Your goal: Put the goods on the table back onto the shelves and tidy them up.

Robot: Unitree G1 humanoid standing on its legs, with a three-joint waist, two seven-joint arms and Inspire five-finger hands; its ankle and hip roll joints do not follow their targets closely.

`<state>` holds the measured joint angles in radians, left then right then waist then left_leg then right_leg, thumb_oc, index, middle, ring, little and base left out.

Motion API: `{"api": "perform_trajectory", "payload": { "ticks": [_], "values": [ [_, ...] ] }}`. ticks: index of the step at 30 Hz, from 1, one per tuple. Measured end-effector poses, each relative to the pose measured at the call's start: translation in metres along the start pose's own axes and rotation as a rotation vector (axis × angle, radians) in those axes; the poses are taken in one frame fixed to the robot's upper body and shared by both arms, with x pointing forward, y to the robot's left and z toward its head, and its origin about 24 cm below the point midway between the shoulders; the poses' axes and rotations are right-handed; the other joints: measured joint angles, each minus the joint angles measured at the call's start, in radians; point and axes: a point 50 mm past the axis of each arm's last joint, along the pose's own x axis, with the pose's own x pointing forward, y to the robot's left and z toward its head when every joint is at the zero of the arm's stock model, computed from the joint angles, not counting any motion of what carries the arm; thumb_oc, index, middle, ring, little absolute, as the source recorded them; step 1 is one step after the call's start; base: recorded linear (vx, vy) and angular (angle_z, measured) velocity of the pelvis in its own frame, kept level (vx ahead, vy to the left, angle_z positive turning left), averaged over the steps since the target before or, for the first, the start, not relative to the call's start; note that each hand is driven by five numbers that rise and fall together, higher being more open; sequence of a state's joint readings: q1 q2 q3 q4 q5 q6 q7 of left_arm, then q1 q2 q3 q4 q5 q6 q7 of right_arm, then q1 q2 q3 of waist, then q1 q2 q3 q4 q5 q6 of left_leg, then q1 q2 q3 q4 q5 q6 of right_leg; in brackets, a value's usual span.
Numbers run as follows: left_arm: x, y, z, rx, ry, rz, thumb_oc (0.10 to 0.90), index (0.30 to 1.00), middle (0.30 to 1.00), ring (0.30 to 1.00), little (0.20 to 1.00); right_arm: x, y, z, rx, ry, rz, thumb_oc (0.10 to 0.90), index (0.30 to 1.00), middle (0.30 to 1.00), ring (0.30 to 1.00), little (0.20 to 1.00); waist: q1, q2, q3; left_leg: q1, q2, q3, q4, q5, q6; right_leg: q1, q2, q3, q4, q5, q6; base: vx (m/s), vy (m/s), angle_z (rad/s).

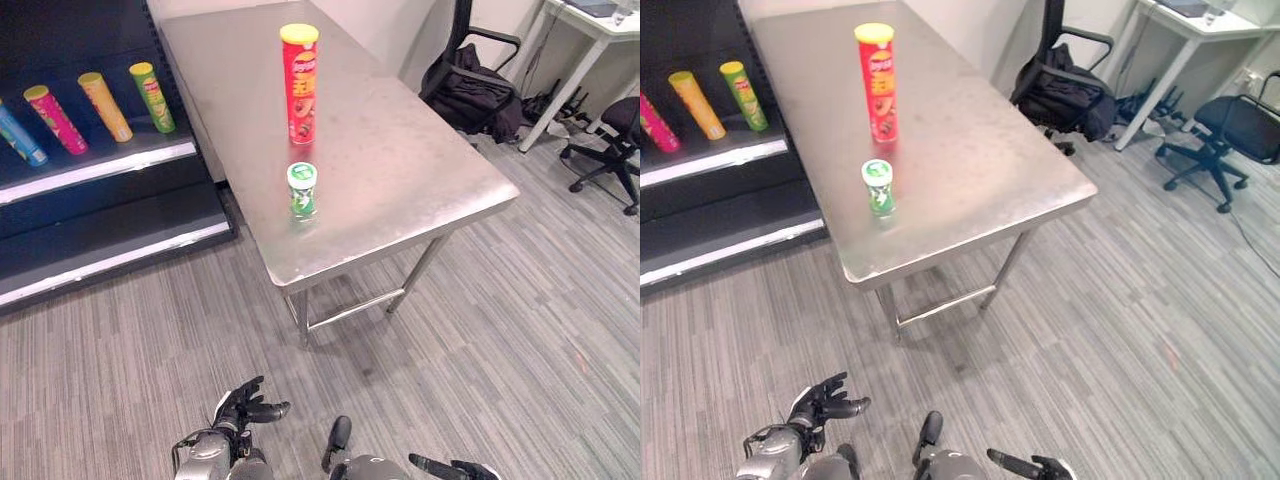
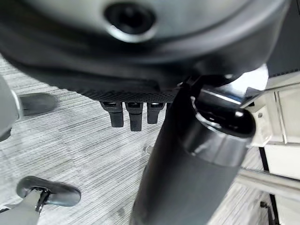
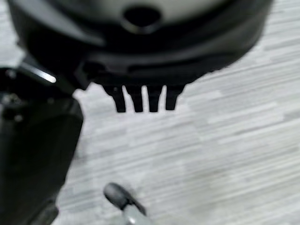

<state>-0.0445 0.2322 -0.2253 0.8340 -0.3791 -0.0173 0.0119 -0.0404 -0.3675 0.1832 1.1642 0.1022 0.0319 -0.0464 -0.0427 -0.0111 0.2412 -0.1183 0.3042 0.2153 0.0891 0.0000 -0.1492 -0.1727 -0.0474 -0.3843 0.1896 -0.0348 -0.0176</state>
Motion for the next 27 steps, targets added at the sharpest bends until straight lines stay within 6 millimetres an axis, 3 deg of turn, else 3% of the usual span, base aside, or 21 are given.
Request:
{"api": "perform_trajectory", "payload": {
  "ticks": [2,4,5,7,8,9,10,11,12,13,14,15,16,17,18,20,21,23,24,26,27],
  "values": [
    [0.005,-0.008,0.006,0.038,-0.001,-0.027,0.8,0.9,0.9,0.9,0.9,0.001,-0.004,0.004,0.024,-0.005,-0.018,0.8,0.9,0.9,0.9,0.9,-0.023,0.004,0.004,-0.007,0.12,-0.037,-0.076,0.067,-0.048,-0.01,-0.035,-0.009,0.055,-0.044,0.017,0.2,0.659,0.13],
    [0.007,-0.017,0.011,0.054,-0.013,-0.055,0.8,0.9,0.9,0.9,0.9,0.001,-0.012,0.008,0.031,-0.026,-0.038,0.8,0.9,0.9,0.9,0.9,-0.026,0.007,-0.001,-0.022,0.178,-0.067,-0.05,0.073,-0.062,-0.017,-0.071,0.008,0.068,-0.041,0.055,0.26,0.688,0.02],
    [0.006,-0.021,0.008,0.053,-0.01,-0.066,0.8,0.9,0.9,0.9,0.9,0.0,-0.016,0.004,0.031,-0.017,-0.049,0.8,0.9,0.9,0.9,0.9,-0.025,0.019,-0.007,-0.027,0.186,-0.1,-0.017,0.072,-0.065,-0.014,-0.086,0.003,0.075,-0.049,0.05,0.19,0.391,0.13],
    [0.005,-0.034,0.003,0.069,-0.005,-0.108,0.8,0.9,0.9,0.9,0.9,-0.004,-0.027,-0.015,0.071,0.019,-0.082,0.8,0.9,0.9,0.9,0.9,-0.025,0.044,-0.027,-0.004,0.134,-0.13,0.024,0.067,-0.067,0.032,-0.139,-0.002,0.058,-0.035,0.09,0.24,0.617,0.29],
    [0.002,-0.036,-0.004,0.06,0.01,-0.121,0.8,0.9,0.9,0.9,0.9,-0.006,-0.032,-0.026,0.083,0.05,-0.097,0.8,0.9,0.9,0.9,0.9,-0.031,0.059,-0.045,0.038,0.072,-0.155,-0.016,0.057,-0.046,0.053,-0.172,0.003,0.054,-0.012,0.107,0.15,0.505,0.06],
    [0.001,-0.039,-0.009,0.076,0.027,-0.138,0.8,0.9,0.9,0.9,0.9,-0.009,-0.041,-0.033,0.104,0.069,-0.12,0.8,0.9,0.9,0.9,0.9,-0.024,0.079,-0.062,0.075,0.01,-0.097,-0.027,0.053,-0.04,0.056,-0.205,0.022,0.048,0.014,0.144,0.03,0.492,-0.16],
    [0.001,-0.029,-0.007,0.104,0.028,-0.119,0.8,0.9,0.9,0.9,0.9,-0.007,-0.039,-0.027,0.153,0.052,-0.128,0.8,0.9,0.9,0.9,0.9,-0.027,0.058,-0.073,0.085,-0.048,-0.021,-0.039,0.024,-0.046,0.043,-0.278,0.036,0.062,0.021,0.148,0.02,0.483,-0.05],
    [0.0,-0.014,-0.007,0.127,0.031,-0.086,0.8,0.9,0.9,0.9,0.9,-0.007,-0.03,-0.024,0.14,0.035,-0.099,0.8,0.9,0.9,0.9,0.9,-0.037,0.031,-0.084,0.08,-0.116,0.004,-0.039,0.034,-0.016,0.022,-0.332,0.02,0.061,0.08,0.139,0.02,0.478,-0.37],
    [-0.002,0.005,0.0,0.137,0.003,-0.041,0.8,0.9,0.9,0.9,0.9,-0.005,-0.016,-0.013,0.09,0.005,-0.05,0.8,0.9,0.9,0.9,0.9,-0.009,-0.008,-0.087,0.073,-0.148,0.047,-0.019,0.026,0.012,0.002,-0.374,-0.011,0.04,0.165,0.137,0.03,0.448,-0.64],
    [-0.005,0.021,-0.002,0.138,0.01,0.003,0.8,0.9,0.9,0.9,0.9,-0.004,-0.008,0.0,0.07,-0.042,-0.018,0.8,0.9,0.9,0.9,0.9,0.008,-0.005,-0.085,0.08,-0.155,0.083,-0.027,-0.02,0.056,-0.005,-0.39,-0.098,0.03,0.243,0.091,0.02,0.407,-0.65],
    [-0.006,0.03,-0.003,0.138,0.029,0.038,0.8,0.9,0.9,0.9,0.9,-0.006,0.004,-0.002,0.075,-0.051,0.014,0.8,0.9,0.9,0.9,0.9,-0.013,-0.012,-0.096,0.089,-0.19,0.064,-0.035,-0.011,0.078,-0.014,-0.399,-0.088,0.027,0.307,0.07,0.03,0.498,-0.23],
    [-0.009,0.043,-0.002,0.138,0.022,0.079,0.8,0.9,0.9,0.9,0.9,-0.008,0.012,0.0,0.075,-0.075,0.042,0.8,0.9,0.9,0.9,0.9,0.002,-0.001,-0.094,0.089,-0.202,0.068,-0.047,-0.011,0.109,-0.038,-0.382,-0.022,0.058,0.271,0.102,0.0,0.303,0.27],
    [-0.013,0.061,-0.001,0.104,0.02,0.149,0.8,0.9,0.9,0.9,0.9,-0.008,0.023,0.012,0.088,-0.119,0.075,0.8,0.9,0.9,0.9,0.9,0.0,0.015,-0.093,0.129,-0.2,0.073,-0.149,0.041,0.133,-0.06,-0.262,0.001,0.144,0.099,0.132,0.02,0.237,0.08],
    [-0.016,0.072,-0.004,0.116,0.038,0.174,0.8,0.9,0.9,0.9,0.9,-0.006,0.022,0.016,0.088,-0.122,0.076,0.8,0.9,0.9,0.9,0.9,0.008,0.008,-0.091,0.132,-0.224,0.081,-0.179,0.052,0.141,-0.058,-0.221,-0.082,0.118,0.082,0.145,0.02,0.145,0.11],
    [-0.017,0.073,-0.006,0.116,0.05,0.181,0.8,0.9,0.9,0.9,0.9,-0.005,0.019,0.019,0.09,-0.125,0.064,0.8,0.9,0.9,0.9,0.9,0.007,0.004,-0.087,0.131,-0.238,0.078,-0.178,0.049,0.146,-0.055,-0.202,-0.084,0.091,0.076,0.141,0.05,0.066,-0.04],
    [-0.017,0.074,-0.011,0.107,0.076,0.197,0.8,0.9,0.9,0.9,0.9,-0.002,0.015,0.024,0.107,-0.117,0.046,0.8,0.9,0.9,0.9,0.9,0.002,0.002,-0.079,0.133,-0.247,0.079,-0.178,0.047,0.148,-0.039,-0.145,0.048,-0.038,0.081,0.151,0.11,0.002,0.08],
    [-0.016,0.07,-0.012,0.101,0.076,0.189,0.8,0.9,0.9,0.9,0.9,-0.002,0.01,0.02,0.16,-0.103,0.028,0.8,0.9,0.9,0.9,0.9,-0.007,-0.022,-0.073,0.146,-0.261,0.073,-0.178,0.045,0.145,-0.012,-0.141,0.157,-0.111,0.102,0.162,0.1,-0.044,0.14],
    [-0.018,0.07,-0.014,0.092,0.076,0.188,0.8,0.9,0.9,0.9,0.9,-0.001,0.007,0.008,0.208,-0.059,0.006,0.8,0.9,0.9,0.9,0.9,-0.006,-0.067,-0.072,0.17,-0.282,0.083,-0.179,0.033,0.132,0.022,-0.162,0.148,-0.173,0.132,0.166,0.1,-0.064,-0.01],
    [-0.019,0.066,-0.017,0.072,0.076,0.184,0.8,0.9,0.9,0.9,0.9,-0.001,0.0,0.003,0.248,-0.039,-0.027,0.8,0.9,0.9,0.9,0.9,-0.008,-0.067,-0.073,0.181,-0.271,0.086,-0.179,0.027,0.119,0.042,-0.145,0.143,-0.206,0.161,0.14,0.1,-0.055,-0.19],
    [-0.023,0.056,-0.027,0.044,0.077,0.141,0.8,0.9,0.9,0.9,0.9,-0.006,-0.03,-0.012,0.368,-0.031,-0.123,0.8,0.9,0.9,0.9,0.9,-0.029,-0.035,-0.076,0.193,-0.233,0.088,-0.18,0.02,0.092,0.092,-0.095,0.14,-0.282,0.181,0.129,0.12,-0.036,-0.23],
    [-0.022,0.045,-0.029,0.018,0.073,0.117,0.8,0.9,0.9,0.9,0.9,-0.014,-0.061,-0.021,0.407,-0.041,-0.232,0.8,0.9,0.9,0.9,0.9,-0.042,-0.01,-0.075,0.205,-0.211,0.095,-0.18,0.017,0.078,0.099,-0.071,0.142,-0.291,0.184,0.117,0.16,-0.029,-0.2]
  ]
}}
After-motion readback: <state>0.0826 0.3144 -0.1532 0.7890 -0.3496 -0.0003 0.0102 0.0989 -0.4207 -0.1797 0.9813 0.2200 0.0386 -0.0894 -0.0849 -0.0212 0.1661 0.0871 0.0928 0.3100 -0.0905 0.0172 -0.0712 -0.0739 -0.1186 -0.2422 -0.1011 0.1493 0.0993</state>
